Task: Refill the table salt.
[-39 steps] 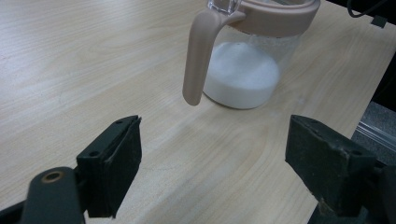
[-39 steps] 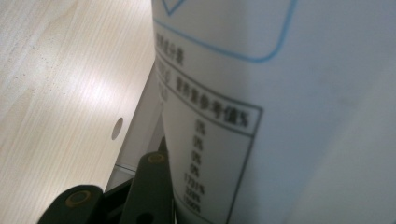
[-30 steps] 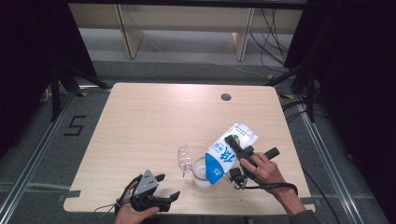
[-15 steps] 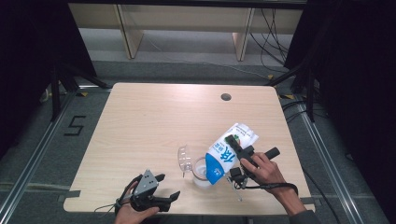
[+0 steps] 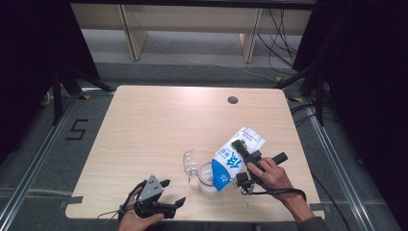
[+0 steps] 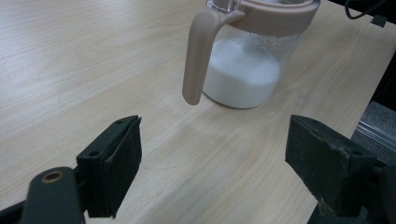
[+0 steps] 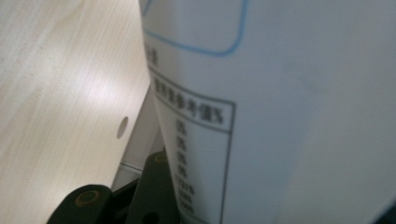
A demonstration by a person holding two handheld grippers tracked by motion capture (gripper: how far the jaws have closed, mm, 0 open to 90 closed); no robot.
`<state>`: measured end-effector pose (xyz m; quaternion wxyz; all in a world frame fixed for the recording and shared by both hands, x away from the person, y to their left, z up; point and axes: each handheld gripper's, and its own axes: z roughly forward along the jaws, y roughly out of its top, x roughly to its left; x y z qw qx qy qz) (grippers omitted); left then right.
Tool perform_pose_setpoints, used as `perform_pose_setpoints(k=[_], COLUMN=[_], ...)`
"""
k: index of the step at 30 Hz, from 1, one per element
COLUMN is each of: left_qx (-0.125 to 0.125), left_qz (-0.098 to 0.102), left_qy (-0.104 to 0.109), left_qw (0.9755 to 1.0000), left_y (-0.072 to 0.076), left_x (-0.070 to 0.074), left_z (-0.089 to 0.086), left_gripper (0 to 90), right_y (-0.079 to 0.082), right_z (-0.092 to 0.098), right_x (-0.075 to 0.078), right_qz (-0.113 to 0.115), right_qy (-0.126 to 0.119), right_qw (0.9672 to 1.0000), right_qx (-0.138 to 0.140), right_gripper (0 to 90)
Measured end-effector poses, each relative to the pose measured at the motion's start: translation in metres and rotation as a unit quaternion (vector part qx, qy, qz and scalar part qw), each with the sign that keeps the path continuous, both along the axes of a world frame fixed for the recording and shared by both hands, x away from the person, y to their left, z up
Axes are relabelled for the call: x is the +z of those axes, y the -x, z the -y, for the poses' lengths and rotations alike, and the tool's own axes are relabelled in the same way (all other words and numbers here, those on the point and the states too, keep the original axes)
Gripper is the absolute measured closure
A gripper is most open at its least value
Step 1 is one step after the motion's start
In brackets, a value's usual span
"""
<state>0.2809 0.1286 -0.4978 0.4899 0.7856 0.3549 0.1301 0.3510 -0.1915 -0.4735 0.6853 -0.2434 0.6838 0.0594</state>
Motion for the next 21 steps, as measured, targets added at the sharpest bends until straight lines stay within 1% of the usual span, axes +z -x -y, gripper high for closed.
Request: perform_pose_setpoints(k=[1, 2, 3, 4, 5, 6, 7, 10, 11, 12, 13, 14, 15, 16, 17, 18, 19, 20, 21], left_qx=[0.0, -0.001, -0.002, -0.001, -0.001, -0.001, -0.001, -0.001, -0.003, -0.003, -0.003, -0.003, -0.003, -0.003, -0.005, -0.005, -0.005, -0.002, -0.003], left_qz=[0.002, 0.004, 0.003, 0.004, 0.004, 0.004, 0.004, 0.004, 0.005, 0.005, 0.005, 0.005, 0.005, 0.005, 0.006, 0.006, 0.006, 0.005, 0.005], left_qy=[-0.003, -0.006, -0.004, -0.006, -0.006, -0.006, -0.006, -0.006, -0.005, -0.006, -0.006, -0.006, -0.006, -0.006, -0.003, -0.004, -0.003, -0.007, -0.007], left_qw=[1.0, 1.0, 1.0, 1.0, 1.0, 1.0, 1.0, 1.0, 1.0, 1.0, 1.0, 1.0, 1.0, 1.0, 1.0, 1.0, 1.0, 1.0, 1.0], left_y=[0.0, -0.0001, -0.0003, -0.0002, -0.0002, -0.0002, -0.0002, -0.0002, -0.0003, -0.0002, -0.0002, -0.0003, -0.0004, -0.0004, -0.0008, -0.0008, -0.0007, -0.0002, -0.0004], left_x=[0.0003, 0.0006, 0.0003, 0.0006, 0.0007, 0.0007, 0.0006, 0.0006, 0.0006, 0.0007, 0.0007, 0.0007, 0.0007, 0.0007, 0.0004, 0.0004, 0.0004, 0.0009, 0.0007], left_z=[-0.0004, -0.0006, -0.0006, -0.0008, -0.0008, -0.0008, -0.0008, -0.0009, -0.0009, -0.0009, -0.0009, -0.0009, -0.001, -0.001, -0.001, -0.0011, -0.001, -0.001, -0.0009], left_gripper=[18.3, 18.3, 18.3, 18.3, 18.3, 18.3, 18.3, 18.3, 18.3, 18.3, 18.3, 18.3, 18.3, 18.3, 18.3, 18.3, 18.3, 18.3, 18.3], right_y=[-0.0001, -0.0006, -0.0021, -0.0025, -0.0025, -0.0028, -0.0018, -0.0027, -0.0023, -0.0017, -0.0028, -0.0038, -0.0039, -0.0042, -0.0036, -0.0035, -0.004, -0.0041, -0.0046], right_z=[-0.0005, 0.0003, 0.0002, -0.0004, 0.0008, 0.0005, 0.0007, 0.0004, 0.0008, 0.0014, 0.0008, 0.001, 0.0013, 0.0017, 0.0027, 0.0028, 0.003, 0.003, 0.0026], right_x=[0.0003, -0.0019, -0.0031, -0.0018, -0.0043, -0.0036, -0.0032, -0.0031, -0.0042, -0.0052, -0.0039, -0.0044, -0.0034, -0.0036, -0.005, -0.0032, -0.0034, -0.0031, -0.0019], right_qz=[-0.002, -0.009, -0.013, -0.008, -0.022, -0.023, -0.024, -0.03, -0.046, -0.051, -0.047, -0.044, -0.056, -0.058, -0.068, -0.07, -0.075, -0.075, -0.072], right_qy=[0.006, -0.003, -0.001, 0.006, -0.007, -0.008, -0.012, -0.017, -0.016, -0.022, -0.016, -0.027, -0.026, -0.031, -0.044, -0.039, -0.044, -0.044, -0.042], right_qw=[1.0, 0.9999, 0.9999, 0.9999, 0.9997, 0.9997, 0.9996, 0.9994, 0.9987, 0.9982, 0.9987, 0.9986, 0.9981, 0.9978, 0.9966, 0.9966, 0.9961, 0.9962, 0.9965], right_qx=[-0.001, -0.004, 0.003, 0.009, -0.002, 0.0, -0.008, -0.003, -0.015, -0.022, -0.012, -0.003, -0.007, -0.008, -0.016, -0.018, -0.014, -0.011, -0.003], right_gripper=[71.3, 71.4, 71.4, 71.5, 71.6, 71.6, 71.7, 71.9, 72.0, 72.0, 72.1, 72.2, 72.2, 72.3, 72.3, 72.4, 72.4, 72.4, 72.6])
